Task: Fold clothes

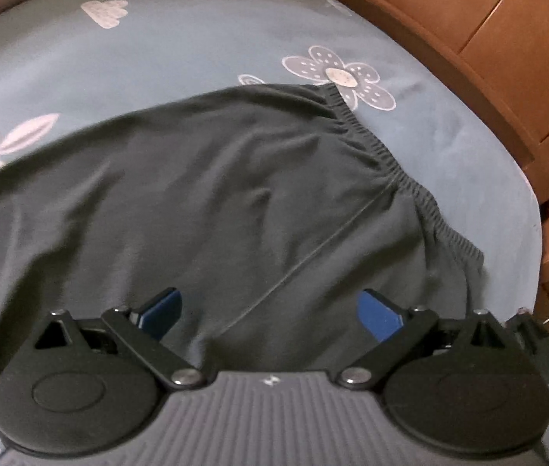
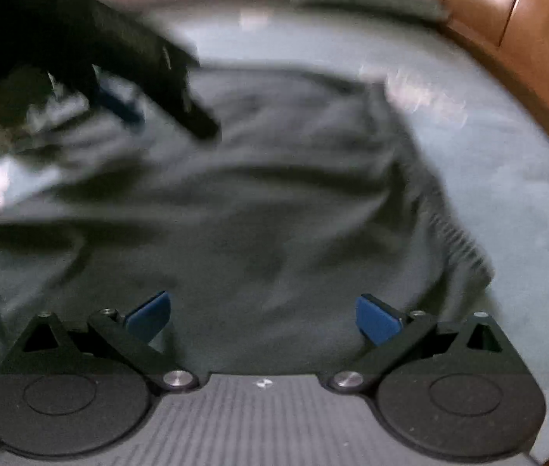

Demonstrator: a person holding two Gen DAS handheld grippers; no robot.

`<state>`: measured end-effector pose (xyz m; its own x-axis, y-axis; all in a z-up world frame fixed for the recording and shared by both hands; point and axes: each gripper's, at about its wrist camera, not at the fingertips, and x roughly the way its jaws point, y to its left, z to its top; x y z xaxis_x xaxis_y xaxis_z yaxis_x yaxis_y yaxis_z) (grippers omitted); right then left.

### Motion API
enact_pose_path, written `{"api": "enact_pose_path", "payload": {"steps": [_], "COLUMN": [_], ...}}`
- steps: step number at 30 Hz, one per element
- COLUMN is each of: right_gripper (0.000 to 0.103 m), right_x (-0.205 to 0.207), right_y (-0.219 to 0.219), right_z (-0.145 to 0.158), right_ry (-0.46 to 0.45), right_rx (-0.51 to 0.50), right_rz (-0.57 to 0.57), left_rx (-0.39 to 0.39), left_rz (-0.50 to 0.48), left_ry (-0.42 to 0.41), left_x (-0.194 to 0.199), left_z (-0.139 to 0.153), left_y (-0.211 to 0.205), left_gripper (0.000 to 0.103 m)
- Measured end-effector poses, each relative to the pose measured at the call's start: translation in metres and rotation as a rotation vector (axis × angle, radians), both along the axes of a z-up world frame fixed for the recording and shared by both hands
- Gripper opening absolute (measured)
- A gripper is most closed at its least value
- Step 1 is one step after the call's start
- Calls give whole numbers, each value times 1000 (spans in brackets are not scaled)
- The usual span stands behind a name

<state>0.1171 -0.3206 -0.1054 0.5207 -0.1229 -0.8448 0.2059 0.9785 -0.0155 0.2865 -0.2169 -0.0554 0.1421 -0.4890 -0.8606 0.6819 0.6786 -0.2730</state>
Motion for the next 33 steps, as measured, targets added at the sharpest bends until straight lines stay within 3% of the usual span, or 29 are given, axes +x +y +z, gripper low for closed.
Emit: {"api": "enact_pose_path", "payload": {"steps": [5, 12, 16, 17, 21, 25, 30, 33], "right_gripper": [103, 103, 103, 103, 103, 103, 103, 103], "right_x": [-15, -13, -13, -20, -27, -22, -9, -11], "right_y": [-4, 30, 55, 57, 51, 51, 66, 65], "right_z": [7, 21, 3, 3, 8, 20, 14, 9], "right_ry": [-12, -30, 64, 44, 79, 52, 64, 82], "right_rx": [7, 51, 52, 32, 36, 22, -8, 17], "right_rz": [-46, 171, 281, 292, 276, 274, 333, 299], "left_rx": [44, 37, 49, 52, 47, 44, 59, 38], "left_rz": [-55, -33, -45, -51, -74, -42, -24, -12], "left_ry": [-13, -15, -35, -32, -8, 34, 95, 136], "left_x": [-10, -21, -30, -33, -49, -68, -93, -106], "left_z": [-1, 10, 18, 19, 22, 22, 12, 6], "left_y": [19, 50, 65, 69, 93, 116, 127, 130], "left_gripper": [97, 97, 97, 97, 97, 97, 97, 97]}}
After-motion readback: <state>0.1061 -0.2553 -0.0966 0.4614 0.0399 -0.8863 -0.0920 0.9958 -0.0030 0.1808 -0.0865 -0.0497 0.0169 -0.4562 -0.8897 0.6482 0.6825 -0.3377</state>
